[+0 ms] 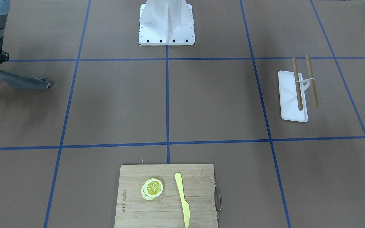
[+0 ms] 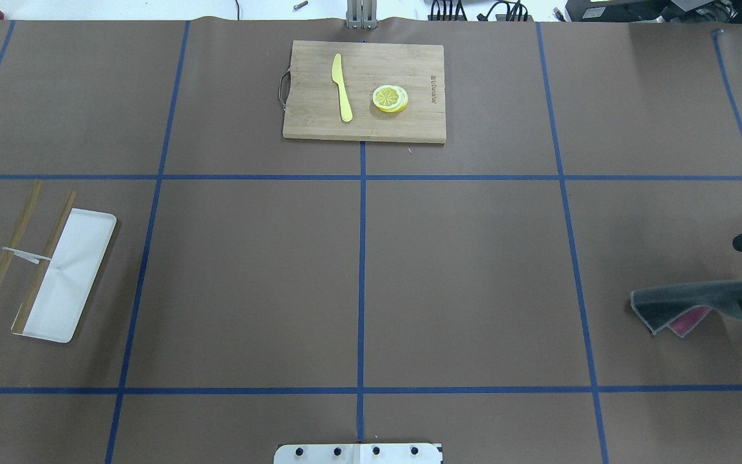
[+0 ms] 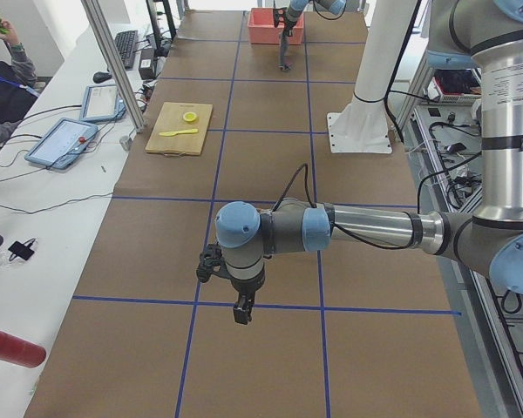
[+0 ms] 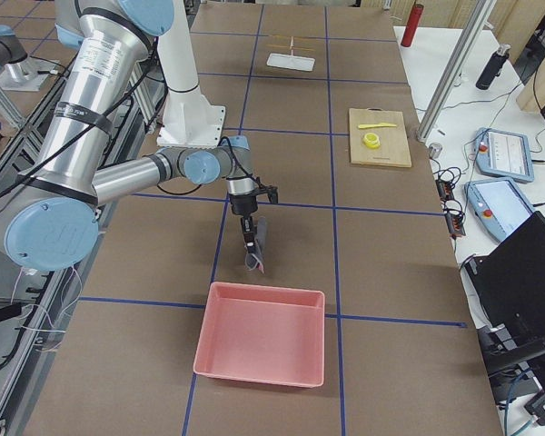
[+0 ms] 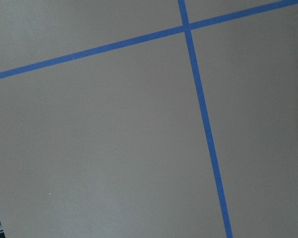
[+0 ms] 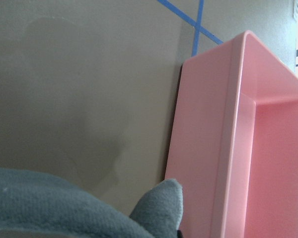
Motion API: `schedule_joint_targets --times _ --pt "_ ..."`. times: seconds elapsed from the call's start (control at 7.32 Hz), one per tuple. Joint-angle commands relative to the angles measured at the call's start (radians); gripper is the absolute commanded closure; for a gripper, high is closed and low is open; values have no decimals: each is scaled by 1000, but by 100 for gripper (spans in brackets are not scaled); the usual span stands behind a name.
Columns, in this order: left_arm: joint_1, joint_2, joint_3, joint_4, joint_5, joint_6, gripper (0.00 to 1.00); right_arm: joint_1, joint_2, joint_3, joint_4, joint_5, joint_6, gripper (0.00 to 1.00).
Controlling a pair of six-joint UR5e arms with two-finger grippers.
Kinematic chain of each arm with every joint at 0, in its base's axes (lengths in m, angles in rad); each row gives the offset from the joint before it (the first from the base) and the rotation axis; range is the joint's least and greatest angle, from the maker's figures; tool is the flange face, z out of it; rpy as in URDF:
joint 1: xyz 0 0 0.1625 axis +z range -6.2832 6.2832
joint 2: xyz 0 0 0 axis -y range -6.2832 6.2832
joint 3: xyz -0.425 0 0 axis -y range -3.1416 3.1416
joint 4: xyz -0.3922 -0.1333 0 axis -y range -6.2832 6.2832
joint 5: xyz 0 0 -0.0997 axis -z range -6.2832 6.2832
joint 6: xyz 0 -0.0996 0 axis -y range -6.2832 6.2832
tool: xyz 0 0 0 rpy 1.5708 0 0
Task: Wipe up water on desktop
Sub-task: 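Wipe the table beside the pink bin with the towel in the right gripper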
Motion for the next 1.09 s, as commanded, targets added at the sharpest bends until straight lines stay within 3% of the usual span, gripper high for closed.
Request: schedule_joint_targets --times 0.0,0.68,0.82,0.96 --pt "0 0 0 0 -1 -1 1 -19 153 -7 0 69 98 100" --pt "-1 2 -15 1 -10 -58 1 -299 633 -19 -11 37 577 100" --pt "-1 30 -43 -3 -89 -175 1 -298 685 -12 -12 31 591 100" --pt "-1 70 -75 -44 -111 -210 1 -292 687 -9 -11 37 589 100"
